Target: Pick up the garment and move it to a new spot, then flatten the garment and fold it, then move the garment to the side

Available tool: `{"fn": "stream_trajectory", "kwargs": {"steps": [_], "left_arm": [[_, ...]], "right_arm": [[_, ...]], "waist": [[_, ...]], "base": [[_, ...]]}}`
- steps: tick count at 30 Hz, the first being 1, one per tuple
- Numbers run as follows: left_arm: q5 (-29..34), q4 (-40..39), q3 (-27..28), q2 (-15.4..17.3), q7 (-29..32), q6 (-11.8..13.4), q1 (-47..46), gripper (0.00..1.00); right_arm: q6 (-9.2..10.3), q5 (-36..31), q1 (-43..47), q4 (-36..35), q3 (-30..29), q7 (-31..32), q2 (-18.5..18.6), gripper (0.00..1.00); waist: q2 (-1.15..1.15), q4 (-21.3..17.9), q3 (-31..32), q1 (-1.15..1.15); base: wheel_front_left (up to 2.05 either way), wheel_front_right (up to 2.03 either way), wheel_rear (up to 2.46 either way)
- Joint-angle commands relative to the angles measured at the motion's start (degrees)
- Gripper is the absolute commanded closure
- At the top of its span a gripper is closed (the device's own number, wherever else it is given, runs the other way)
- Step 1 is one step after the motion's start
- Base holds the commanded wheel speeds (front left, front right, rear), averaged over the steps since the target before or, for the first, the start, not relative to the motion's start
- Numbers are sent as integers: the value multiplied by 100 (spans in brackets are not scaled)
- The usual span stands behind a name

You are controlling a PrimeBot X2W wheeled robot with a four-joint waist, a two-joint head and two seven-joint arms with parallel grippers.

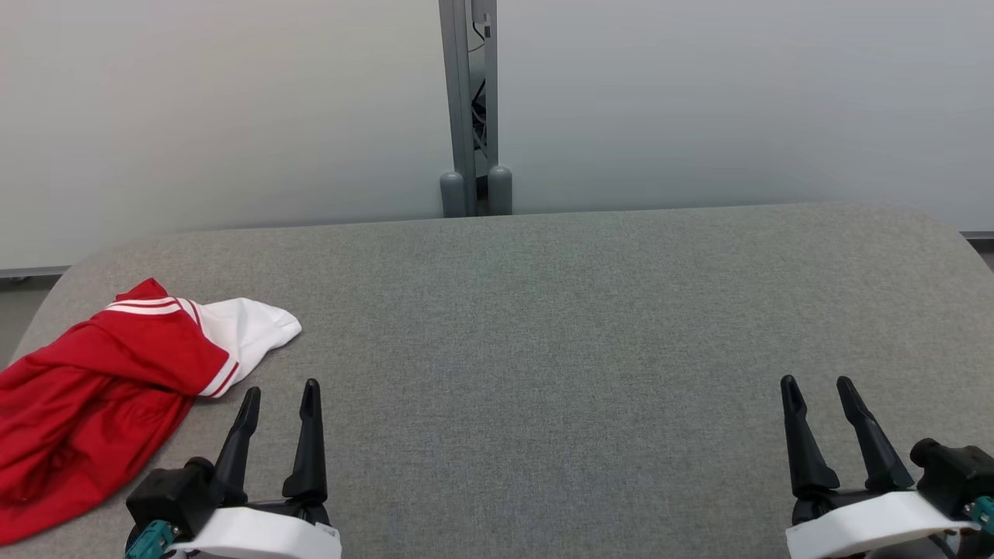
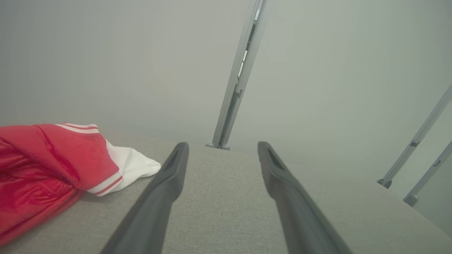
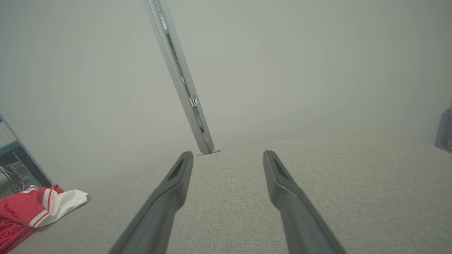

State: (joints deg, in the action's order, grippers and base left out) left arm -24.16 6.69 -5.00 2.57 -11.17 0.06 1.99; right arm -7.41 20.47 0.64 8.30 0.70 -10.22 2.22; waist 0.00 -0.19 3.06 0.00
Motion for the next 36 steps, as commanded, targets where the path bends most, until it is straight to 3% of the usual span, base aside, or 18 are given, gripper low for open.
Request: {"fn": "stream_trajectory", "kwargs": {"steps": [1,36], "left_arm": [[184,-73,-4,31,-52,33,8,0],[1874,-4,-19,47,-409,344,217,0]], "right_arm": [[-10,-157,-14,-32,-10,-78,53,0],[-13,-1847,-44,51,180,-516,90,0]], "waist": [[0,-1,5,0],[0,-110,116,0]], "base": [[0,0,0],[0,0,0]]}}
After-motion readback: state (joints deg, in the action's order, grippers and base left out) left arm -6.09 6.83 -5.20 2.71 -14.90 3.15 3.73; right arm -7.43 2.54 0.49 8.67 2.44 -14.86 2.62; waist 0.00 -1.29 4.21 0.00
